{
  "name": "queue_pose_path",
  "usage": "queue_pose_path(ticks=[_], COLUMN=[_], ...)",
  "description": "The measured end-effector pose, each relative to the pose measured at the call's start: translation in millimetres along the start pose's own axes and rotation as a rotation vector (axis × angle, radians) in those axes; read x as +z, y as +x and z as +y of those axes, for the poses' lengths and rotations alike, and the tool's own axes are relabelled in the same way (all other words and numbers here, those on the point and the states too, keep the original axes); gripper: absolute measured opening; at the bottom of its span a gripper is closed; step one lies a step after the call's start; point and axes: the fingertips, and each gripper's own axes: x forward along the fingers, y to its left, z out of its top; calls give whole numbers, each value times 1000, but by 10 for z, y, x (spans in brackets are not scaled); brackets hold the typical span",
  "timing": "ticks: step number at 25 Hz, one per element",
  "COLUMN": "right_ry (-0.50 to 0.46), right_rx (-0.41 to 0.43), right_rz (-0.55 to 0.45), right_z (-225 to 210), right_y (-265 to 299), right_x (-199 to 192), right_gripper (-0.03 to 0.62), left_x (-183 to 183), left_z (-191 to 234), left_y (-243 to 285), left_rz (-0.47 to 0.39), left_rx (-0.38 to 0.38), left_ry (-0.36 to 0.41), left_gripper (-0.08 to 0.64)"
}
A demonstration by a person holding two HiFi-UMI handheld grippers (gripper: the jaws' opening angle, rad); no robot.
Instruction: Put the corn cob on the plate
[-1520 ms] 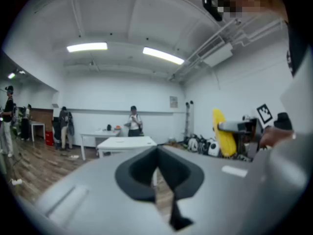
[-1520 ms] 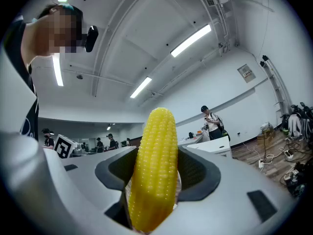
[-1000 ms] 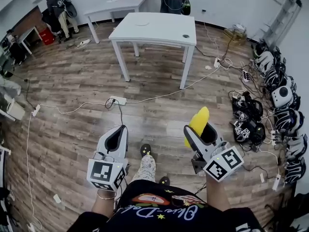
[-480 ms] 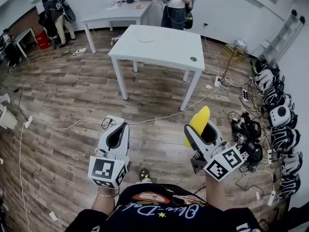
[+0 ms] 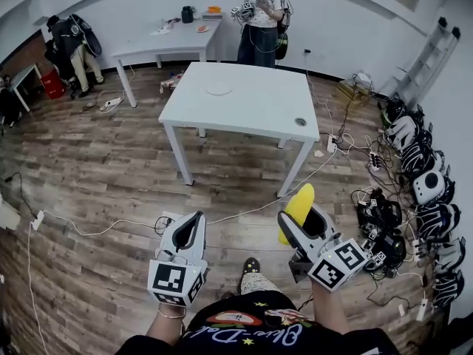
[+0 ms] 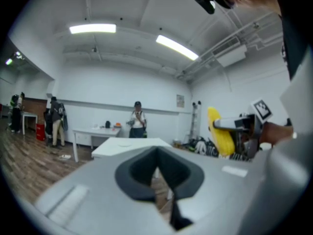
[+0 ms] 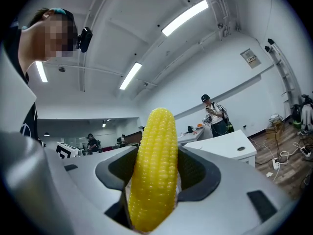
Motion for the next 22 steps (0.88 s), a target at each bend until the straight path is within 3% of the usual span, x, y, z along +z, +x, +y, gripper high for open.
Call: queue_pose_path(ticks=[8, 12, 15, 22], right_ry=[-2, -10, -21, -30], right_rx=[40, 57, 74, 131], right_rz=[-50, -52, -50, -33], right_z=[-764, -1239, -1564, -1946], right_y=[1170, 1873, 2313, 3198], right_x=[248, 446, 589, 697], right_gripper=[263, 262, 263, 263], left_x=[378, 612, 685, 860], left_z=[836, 1302, 1536, 1949], left_y=[1078, 1769, 2246, 3139], left_rz=[-65, -90, -93, -109], left_rx=[32, 65, 86, 66], left_ry=[130, 137, 100, 117], left_gripper=[-9, -9, -9, -9])
